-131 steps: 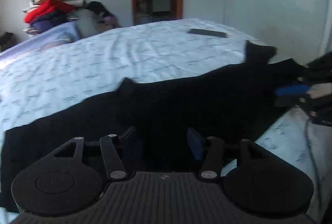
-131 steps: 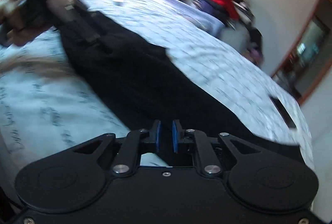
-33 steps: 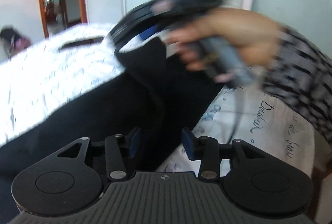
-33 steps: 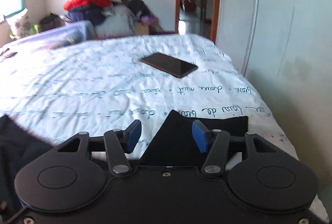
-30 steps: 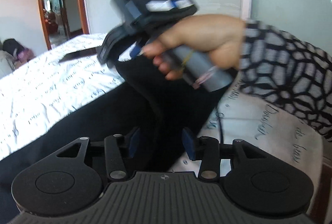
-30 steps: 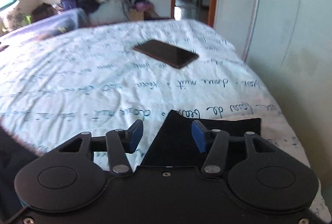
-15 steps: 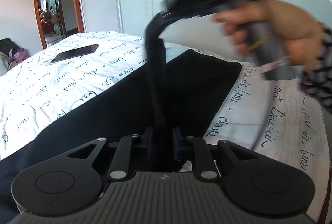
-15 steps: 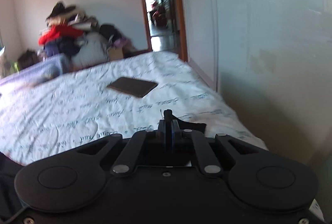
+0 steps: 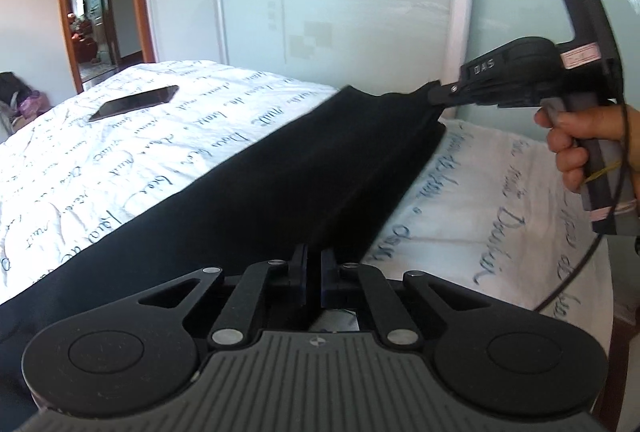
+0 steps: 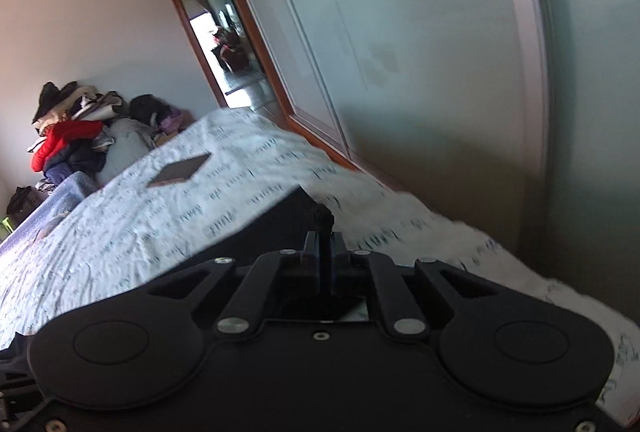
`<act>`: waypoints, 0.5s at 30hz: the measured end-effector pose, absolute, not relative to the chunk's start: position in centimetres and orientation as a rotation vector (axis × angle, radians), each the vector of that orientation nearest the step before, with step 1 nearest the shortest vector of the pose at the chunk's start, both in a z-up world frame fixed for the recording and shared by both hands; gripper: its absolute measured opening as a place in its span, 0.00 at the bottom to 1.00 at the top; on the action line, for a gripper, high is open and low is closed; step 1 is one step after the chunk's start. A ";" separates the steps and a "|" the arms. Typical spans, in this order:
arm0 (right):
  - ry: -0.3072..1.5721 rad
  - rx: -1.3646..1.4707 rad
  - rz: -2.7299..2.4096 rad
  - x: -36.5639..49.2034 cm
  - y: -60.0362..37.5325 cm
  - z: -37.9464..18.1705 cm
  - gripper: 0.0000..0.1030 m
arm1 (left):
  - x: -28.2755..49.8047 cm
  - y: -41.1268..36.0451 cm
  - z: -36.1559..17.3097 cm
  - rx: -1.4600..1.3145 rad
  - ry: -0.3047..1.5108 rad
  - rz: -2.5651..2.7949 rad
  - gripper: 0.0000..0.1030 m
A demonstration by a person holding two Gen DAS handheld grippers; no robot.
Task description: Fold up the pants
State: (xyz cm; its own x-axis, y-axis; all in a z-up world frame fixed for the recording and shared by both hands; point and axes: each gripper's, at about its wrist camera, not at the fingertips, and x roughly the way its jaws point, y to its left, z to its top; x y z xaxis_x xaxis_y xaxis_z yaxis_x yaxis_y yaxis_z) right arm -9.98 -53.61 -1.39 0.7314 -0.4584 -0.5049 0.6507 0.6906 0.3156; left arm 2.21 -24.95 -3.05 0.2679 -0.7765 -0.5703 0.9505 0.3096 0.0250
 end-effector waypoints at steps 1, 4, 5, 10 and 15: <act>0.407 0.510 -0.640 -10.0 -53.6 -1.5 0.04 | 2.0 -25.0 -3.2 0.411 0.508 -1.210 0.06; 0.406 0.473 -0.650 -10.1 -53.2 -1.5 0.04 | 1.5 -24.9 -3.4 0.425 0.508 -1.222 0.06; 0.418 0.474 -0.653 -10.1 -53.3 -1.9 0.04 | 1.4 -24.9 -3.5 0.433 0.510 -1.229 0.06; 0.475 0.501 -0.706 -10.6 -54.3 -3.1 0.17 | 1.3 -24.4 -3.5 0.443 0.551 -1.276 0.23; 0.404 0.200 -0.718 -9.3 -51.7 0.5 0.26 | 1.5 -21.6 -1.7 0.379 0.474 -1.257 0.55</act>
